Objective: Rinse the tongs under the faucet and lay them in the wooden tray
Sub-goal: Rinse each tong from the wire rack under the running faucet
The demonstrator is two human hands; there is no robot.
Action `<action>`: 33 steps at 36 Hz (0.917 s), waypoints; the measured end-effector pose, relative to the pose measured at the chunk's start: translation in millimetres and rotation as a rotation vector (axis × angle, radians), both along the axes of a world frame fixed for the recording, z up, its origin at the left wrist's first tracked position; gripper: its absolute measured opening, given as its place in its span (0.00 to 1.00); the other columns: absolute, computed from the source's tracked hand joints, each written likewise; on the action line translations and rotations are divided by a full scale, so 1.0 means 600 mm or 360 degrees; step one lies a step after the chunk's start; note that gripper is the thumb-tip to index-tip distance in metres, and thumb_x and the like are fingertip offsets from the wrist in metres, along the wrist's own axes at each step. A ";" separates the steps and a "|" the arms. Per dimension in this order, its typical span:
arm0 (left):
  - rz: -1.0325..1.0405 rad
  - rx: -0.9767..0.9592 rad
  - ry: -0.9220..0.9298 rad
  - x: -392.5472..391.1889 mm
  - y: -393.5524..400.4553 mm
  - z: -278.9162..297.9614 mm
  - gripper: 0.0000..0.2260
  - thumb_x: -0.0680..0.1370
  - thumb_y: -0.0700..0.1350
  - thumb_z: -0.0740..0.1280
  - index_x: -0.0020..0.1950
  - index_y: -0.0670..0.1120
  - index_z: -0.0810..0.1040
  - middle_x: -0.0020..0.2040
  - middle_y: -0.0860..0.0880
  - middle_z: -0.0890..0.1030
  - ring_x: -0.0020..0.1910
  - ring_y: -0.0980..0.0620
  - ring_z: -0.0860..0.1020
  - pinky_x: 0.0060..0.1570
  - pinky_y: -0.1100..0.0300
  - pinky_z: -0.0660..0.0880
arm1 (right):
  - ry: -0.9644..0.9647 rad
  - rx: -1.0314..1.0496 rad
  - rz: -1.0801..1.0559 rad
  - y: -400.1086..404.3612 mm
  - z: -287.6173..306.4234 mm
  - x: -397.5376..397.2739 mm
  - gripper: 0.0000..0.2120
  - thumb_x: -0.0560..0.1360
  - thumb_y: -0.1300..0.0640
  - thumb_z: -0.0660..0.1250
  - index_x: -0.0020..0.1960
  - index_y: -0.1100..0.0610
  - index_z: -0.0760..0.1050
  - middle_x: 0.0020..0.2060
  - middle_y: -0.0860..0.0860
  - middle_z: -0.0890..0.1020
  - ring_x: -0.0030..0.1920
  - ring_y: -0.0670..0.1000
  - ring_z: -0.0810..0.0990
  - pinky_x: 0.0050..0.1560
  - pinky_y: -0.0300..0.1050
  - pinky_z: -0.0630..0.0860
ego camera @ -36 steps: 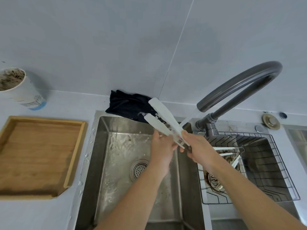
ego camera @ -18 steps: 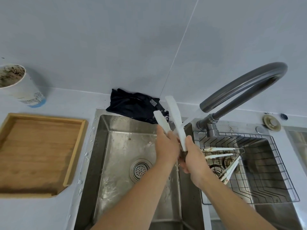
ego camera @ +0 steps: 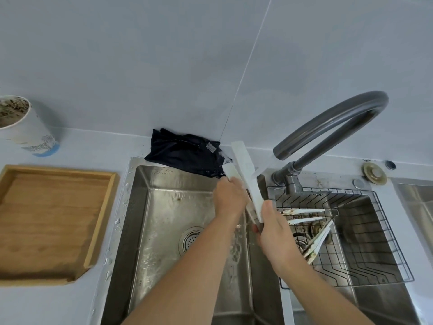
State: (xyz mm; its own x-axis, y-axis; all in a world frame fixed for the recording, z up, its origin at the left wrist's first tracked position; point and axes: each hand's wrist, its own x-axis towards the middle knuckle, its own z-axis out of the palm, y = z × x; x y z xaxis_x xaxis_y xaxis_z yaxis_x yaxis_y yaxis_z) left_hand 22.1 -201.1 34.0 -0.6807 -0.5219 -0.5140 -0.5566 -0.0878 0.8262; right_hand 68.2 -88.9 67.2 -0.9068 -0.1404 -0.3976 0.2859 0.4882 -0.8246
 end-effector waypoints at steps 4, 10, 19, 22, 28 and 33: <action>-0.0009 0.0054 -0.0096 -0.003 -0.018 -0.002 0.16 0.83 0.45 0.56 0.60 0.35 0.76 0.57 0.36 0.81 0.55 0.37 0.81 0.55 0.43 0.80 | -0.0111 0.0004 -0.0035 0.023 -0.006 0.025 0.29 0.80 0.33 0.47 0.38 0.49 0.78 0.25 0.42 0.76 0.26 0.39 0.73 0.33 0.39 0.71; -0.0150 0.0229 -0.0010 0.015 0.003 0.000 0.09 0.82 0.42 0.58 0.61 0.47 0.73 0.54 0.44 0.80 0.43 0.49 0.81 0.43 0.51 0.84 | -0.0210 -0.0077 -0.0179 0.034 0.000 0.021 0.28 0.83 0.38 0.48 0.40 0.41 0.84 0.25 0.43 0.81 0.23 0.37 0.74 0.26 0.31 0.67; -0.0069 0.0368 0.0061 0.025 -0.016 -0.008 0.05 0.80 0.39 0.63 0.48 0.44 0.79 0.44 0.44 0.84 0.40 0.47 0.85 0.39 0.47 0.85 | -0.0154 -0.0135 -0.0119 0.053 0.012 0.028 0.32 0.75 0.31 0.49 0.39 0.50 0.84 0.26 0.51 0.77 0.23 0.44 0.70 0.23 0.32 0.66; 0.0046 0.0458 0.0095 0.022 -0.024 -0.007 0.07 0.81 0.38 0.62 0.49 0.42 0.79 0.42 0.42 0.84 0.31 0.53 0.83 0.28 0.60 0.79 | -0.0160 -0.0136 -0.0086 0.054 0.016 0.029 0.32 0.72 0.29 0.49 0.40 0.51 0.83 0.26 0.50 0.77 0.23 0.44 0.69 0.23 0.33 0.66; 0.0132 0.0729 0.0178 0.033 -0.022 -0.004 0.08 0.83 0.39 0.61 0.51 0.46 0.80 0.43 0.43 0.86 0.37 0.50 0.86 0.30 0.60 0.80 | -0.0283 -0.0155 -0.0128 0.064 0.018 0.015 0.29 0.82 0.37 0.50 0.44 0.52 0.84 0.32 0.57 0.80 0.22 0.46 0.68 0.22 0.37 0.63; 0.0212 0.1238 0.0302 0.049 -0.034 0.007 0.10 0.85 0.45 0.59 0.54 0.45 0.80 0.43 0.43 0.86 0.40 0.47 0.86 0.34 0.54 0.82 | -0.0460 -0.0281 -0.0228 0.075 0.029 -0.006 0.28 0.84 0.41 0.51 0.46 0.48 0.88 0.38 0.57 0.87 0.20 0.47 0.68 0.20 0.38 0.63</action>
State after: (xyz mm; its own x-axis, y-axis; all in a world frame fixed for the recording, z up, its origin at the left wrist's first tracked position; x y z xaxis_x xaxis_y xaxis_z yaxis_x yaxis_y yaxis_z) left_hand 51.3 -221.3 38.1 -0.7502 -0.1454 -0.6450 -0.3575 -0.7314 0.5807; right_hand 64.6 -43.7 84.5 -0.7760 -0.1093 -0.6212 0.5746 0.2837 -0.7677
